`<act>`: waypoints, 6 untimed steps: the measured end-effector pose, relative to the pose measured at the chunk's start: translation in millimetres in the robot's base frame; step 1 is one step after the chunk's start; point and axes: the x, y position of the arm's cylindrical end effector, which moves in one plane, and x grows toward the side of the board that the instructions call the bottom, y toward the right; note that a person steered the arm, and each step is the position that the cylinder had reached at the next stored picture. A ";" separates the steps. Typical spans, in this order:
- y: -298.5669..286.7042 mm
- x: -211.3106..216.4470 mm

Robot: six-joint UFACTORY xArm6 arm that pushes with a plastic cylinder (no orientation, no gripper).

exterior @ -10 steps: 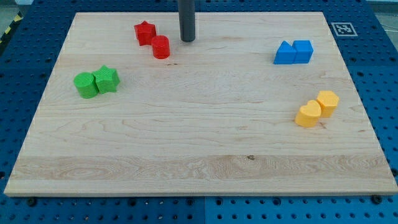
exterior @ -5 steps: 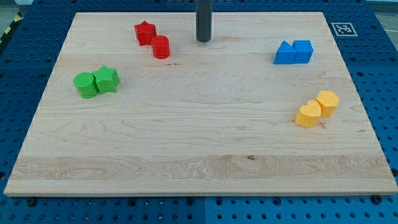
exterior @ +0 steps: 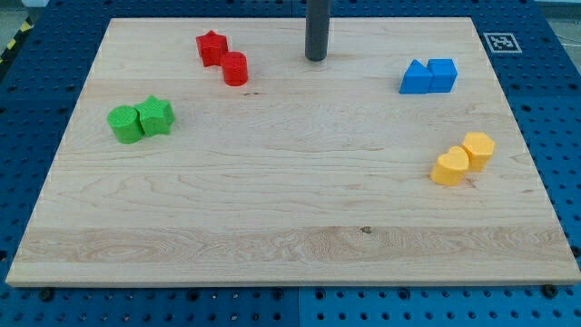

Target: Move your arm to the top left of the blue triangle

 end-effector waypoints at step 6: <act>22.7 4.0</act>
